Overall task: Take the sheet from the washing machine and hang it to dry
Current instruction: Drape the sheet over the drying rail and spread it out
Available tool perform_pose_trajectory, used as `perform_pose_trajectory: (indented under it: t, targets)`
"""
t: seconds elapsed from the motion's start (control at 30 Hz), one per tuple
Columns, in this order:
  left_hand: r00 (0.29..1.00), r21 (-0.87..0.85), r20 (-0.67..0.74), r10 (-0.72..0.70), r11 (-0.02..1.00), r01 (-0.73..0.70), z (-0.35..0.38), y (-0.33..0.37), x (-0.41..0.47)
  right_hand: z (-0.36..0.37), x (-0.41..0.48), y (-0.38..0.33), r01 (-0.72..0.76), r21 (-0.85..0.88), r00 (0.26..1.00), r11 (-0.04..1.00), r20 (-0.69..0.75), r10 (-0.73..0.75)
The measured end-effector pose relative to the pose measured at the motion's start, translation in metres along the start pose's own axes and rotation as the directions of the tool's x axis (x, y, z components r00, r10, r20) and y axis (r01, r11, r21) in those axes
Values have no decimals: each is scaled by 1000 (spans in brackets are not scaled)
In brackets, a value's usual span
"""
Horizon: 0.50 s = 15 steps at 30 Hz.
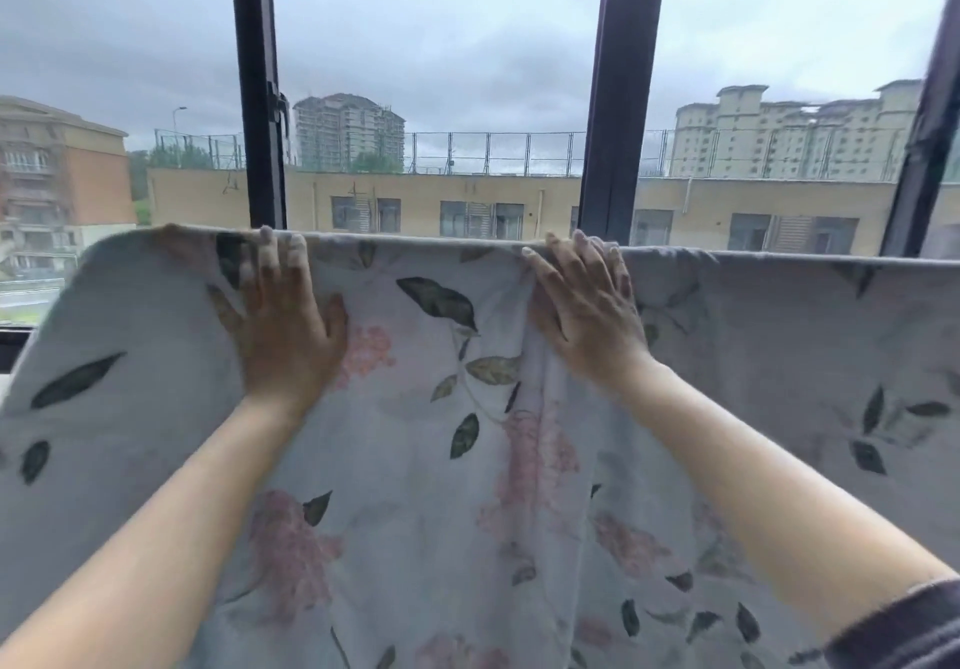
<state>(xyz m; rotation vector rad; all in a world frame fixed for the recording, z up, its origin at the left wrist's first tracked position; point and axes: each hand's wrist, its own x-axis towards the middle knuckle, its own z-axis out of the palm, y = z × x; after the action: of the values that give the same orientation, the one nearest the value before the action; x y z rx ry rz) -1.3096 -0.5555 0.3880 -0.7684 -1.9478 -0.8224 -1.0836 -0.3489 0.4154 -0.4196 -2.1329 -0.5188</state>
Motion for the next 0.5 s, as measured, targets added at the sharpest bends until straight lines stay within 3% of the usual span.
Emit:
perform_pose_trajectory:
  t: [0.07, 0.23, 0.37, 0.5]
  targets:
    - [993, -28, 77, 88, 996, -87, 13, 38, -42, 11, -37, 2, 10, 41, 1000, 999, -7, -10]
    - [908, -137, 366, 203, 977, -163, 47, 113, -141, 47, -156, 15, -59, 52, 952, 997, 303, 41]
    - [817, -230, 532, 221, 967, -112, 70, 157, -196, 53, -241, 47, -246, -60, 812, 967, 532, 239]
    - [749, -328, 621, 230, 944, -18, 93, 200, -228, 37, -293, 86, -451, -179, 646, 874, 610, 458]
